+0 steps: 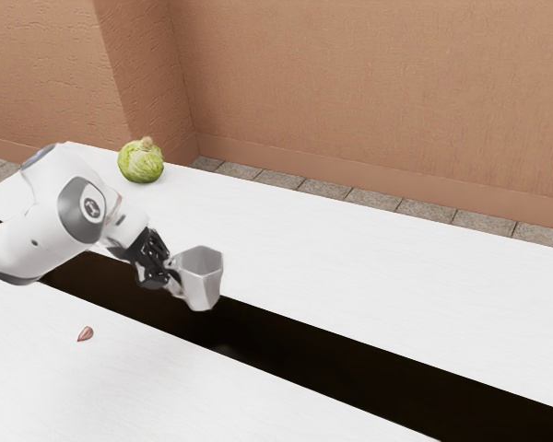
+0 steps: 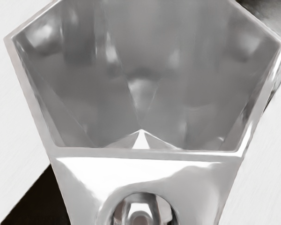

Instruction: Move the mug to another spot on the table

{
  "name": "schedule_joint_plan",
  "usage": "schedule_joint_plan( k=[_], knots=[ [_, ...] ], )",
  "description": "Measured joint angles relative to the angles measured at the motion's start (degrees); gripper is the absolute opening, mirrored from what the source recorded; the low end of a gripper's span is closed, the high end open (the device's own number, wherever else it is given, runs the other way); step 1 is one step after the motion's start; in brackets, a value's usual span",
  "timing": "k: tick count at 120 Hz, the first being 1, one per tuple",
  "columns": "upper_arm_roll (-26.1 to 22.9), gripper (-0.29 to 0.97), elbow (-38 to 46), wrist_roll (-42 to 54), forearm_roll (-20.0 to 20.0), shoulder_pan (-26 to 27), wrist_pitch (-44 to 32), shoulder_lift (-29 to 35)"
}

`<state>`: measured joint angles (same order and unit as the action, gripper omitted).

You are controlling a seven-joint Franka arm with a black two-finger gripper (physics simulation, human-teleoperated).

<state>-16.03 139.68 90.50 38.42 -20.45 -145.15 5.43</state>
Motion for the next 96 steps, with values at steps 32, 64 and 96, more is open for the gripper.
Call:
schedule_joint_plan(
  k=[32, 64, 96],
  knots=[
    [1.94, 0.04, 0.04, -22.72, 0.15, 0.27, -5.30, -0.77],
    [2.20, 0.04, 0.09, -40.51, 5.33, 0.27, -14.71, -4.72],
    [2.29, 0.05, 1.36, -51.66, 6.00, -1.15, -18.41, -7.39]
  ],
)
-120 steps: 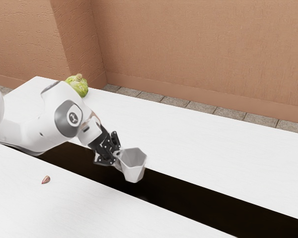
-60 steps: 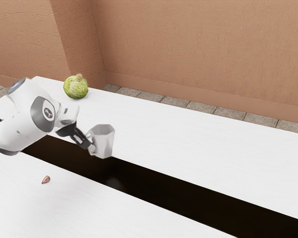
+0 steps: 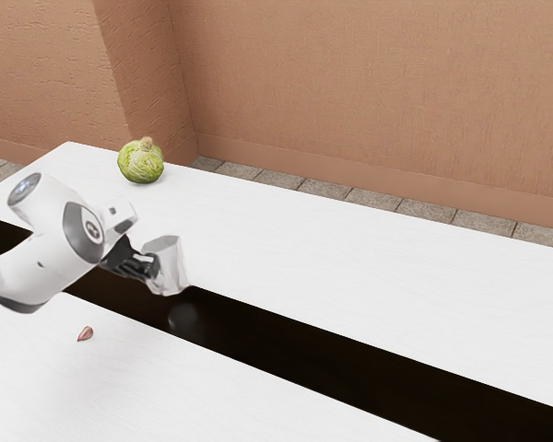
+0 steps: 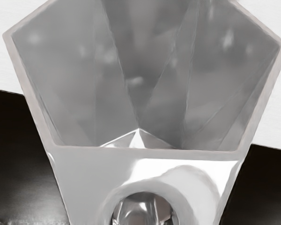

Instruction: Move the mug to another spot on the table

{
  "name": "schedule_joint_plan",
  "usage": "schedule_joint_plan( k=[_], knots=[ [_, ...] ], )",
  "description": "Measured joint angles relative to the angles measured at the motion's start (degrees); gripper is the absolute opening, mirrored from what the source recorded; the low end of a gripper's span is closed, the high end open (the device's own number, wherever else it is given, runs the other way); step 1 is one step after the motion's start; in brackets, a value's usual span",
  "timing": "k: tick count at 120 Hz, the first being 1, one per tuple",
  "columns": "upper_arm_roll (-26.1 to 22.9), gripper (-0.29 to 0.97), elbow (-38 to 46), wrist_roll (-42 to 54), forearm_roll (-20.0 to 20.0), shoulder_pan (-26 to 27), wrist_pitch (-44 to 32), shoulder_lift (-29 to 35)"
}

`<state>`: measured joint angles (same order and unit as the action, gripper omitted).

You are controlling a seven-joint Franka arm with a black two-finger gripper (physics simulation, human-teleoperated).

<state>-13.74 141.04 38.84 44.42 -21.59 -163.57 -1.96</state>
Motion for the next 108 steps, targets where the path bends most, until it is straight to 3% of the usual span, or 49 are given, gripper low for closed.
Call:
schedule_joint_plan(
  k=[24, 68, 108],
  knots=[
    [0.02, 0.05, -0.04, -5.52, 0.05, -1.09, -0.74, -1.51],
    [0.03, 0.50, 0.49, -11.79, -0.19, -0.62, -0.68, -0.91],
    [0.03, 0.64, 1.19, -13.86, -0.28, -0.65, -0.34, 0.92]
  ],
)
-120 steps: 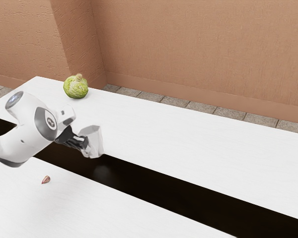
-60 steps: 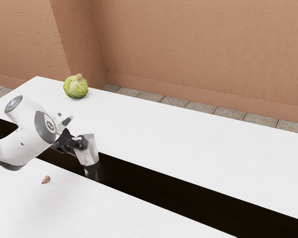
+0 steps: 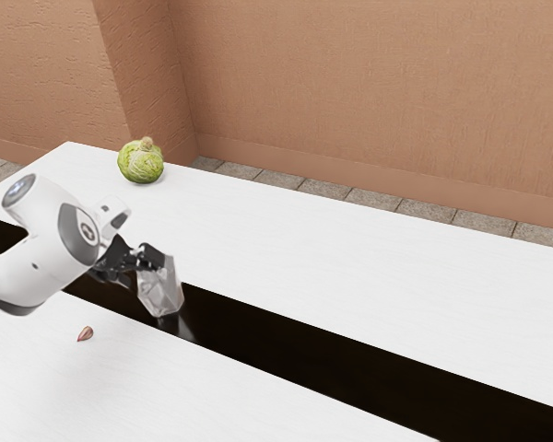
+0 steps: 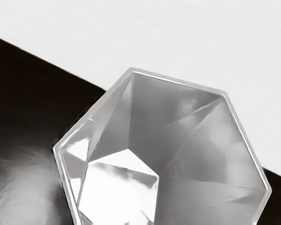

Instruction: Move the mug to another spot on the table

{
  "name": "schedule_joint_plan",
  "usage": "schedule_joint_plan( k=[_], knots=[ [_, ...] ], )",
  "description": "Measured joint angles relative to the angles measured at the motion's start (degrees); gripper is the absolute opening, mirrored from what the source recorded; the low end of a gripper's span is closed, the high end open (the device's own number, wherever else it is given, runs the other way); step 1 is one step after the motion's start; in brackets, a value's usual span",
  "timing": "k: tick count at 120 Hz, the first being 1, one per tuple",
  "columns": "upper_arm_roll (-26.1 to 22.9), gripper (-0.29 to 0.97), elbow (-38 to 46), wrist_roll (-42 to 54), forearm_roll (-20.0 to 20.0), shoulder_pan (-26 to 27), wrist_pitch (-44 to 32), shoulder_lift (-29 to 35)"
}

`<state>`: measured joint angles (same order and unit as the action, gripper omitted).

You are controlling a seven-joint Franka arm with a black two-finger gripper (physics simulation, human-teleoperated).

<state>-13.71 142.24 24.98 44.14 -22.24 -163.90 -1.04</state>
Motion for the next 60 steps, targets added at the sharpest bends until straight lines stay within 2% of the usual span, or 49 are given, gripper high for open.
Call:
schedule_joint_plan(
  k=[19, 28, 37, 47, 60],
  knots=[
    [0.07, 0.66, 0.31, 0.32, -0.18, -0.27, 2.35, 3.57],
    [0.08, 0.67, 0.29, 0.67, -1.82, -1.91, 4.13, 5.69],
    [0.84, 0.67, -0.44, 0.98, -5.78, -4.35, 7.81, 8.88],
    [2.51, 0.67, -6.50, 1.14, -12.26, -5.18, 16.13, 10.39],
    [2.71, 0.68, -16.70, -0.79, -20.49, -2.37, 28.19, 10.58]
  ],
)
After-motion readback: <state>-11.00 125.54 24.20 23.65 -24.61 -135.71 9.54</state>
